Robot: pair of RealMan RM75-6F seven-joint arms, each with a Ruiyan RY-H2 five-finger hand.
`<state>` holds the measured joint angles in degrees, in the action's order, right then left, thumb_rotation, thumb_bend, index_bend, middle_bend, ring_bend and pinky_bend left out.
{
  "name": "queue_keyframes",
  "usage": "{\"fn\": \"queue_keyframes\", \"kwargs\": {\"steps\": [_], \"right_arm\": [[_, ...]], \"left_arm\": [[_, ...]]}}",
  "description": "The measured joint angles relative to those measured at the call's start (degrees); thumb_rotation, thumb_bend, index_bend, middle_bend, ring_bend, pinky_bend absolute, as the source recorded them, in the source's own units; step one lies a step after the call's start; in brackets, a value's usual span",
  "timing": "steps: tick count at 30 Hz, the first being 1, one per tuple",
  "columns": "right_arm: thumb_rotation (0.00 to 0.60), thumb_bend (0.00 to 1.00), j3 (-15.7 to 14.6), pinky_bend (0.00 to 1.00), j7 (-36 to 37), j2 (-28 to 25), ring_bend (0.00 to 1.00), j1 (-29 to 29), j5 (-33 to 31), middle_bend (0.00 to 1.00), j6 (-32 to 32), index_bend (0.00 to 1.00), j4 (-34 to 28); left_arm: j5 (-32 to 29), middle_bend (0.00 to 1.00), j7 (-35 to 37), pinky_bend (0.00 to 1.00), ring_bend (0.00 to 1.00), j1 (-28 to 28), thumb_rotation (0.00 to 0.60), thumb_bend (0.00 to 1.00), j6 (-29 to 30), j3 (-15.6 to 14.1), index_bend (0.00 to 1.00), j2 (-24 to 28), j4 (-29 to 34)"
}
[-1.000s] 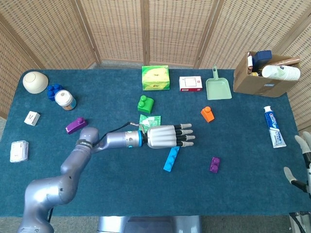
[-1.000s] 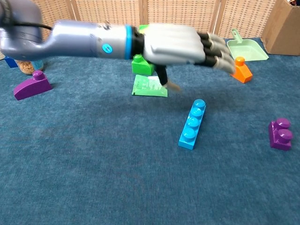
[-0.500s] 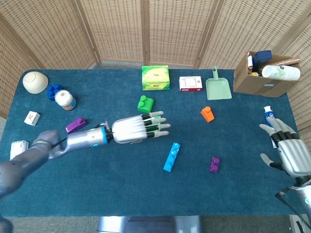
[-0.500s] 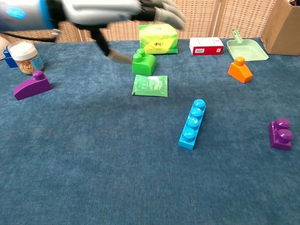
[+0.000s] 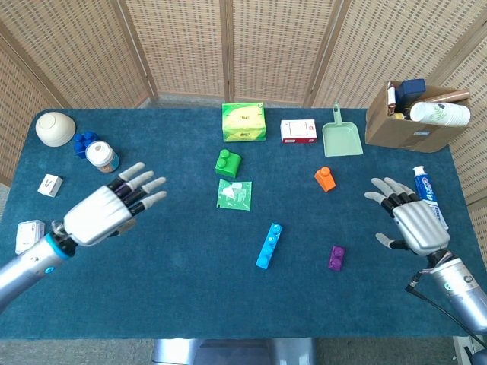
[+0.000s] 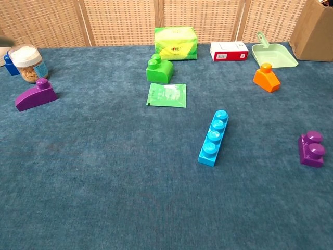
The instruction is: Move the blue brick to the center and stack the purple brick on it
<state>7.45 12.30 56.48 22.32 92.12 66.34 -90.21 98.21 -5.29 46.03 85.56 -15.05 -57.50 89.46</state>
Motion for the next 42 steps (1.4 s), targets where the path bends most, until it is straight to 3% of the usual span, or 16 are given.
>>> {"fn": "queue_keyframes", "kwargs": {"steps": [21,29,42], "right_arm": [[0.600,0.20,-3.58,0.20,-0.02,-0.59,0.04,3.95,3.96,0.11,-3.05,0.26,3.41],[0.600,0.21,-6.52,0.20,-2.62,-0.91,0.04,6.80,8.08,0.11,-6.89,0.26,3.88],[0.600,0.21,-10.37,0.20,-6.28,1.92,0.04,11.23,12.98,0.11,-11.08,0.26,4.68]], "left_arm": [[-0.31,0.01,-2.88,0.00,0.00,-25.94,0.600,0.34,18.62,2.00,0.13,1.48,5.40],[-0.06,0.01,-2.70,0.00,0.00,-32.89,0.600,0.34,20.78,3.10,0.13,-0.56,6.06],[0.06,0.00,0.53,0.00,0.00,-35.98,0.600,0.34,17.18,6.48,0.13,-3.74,3.69]]}}
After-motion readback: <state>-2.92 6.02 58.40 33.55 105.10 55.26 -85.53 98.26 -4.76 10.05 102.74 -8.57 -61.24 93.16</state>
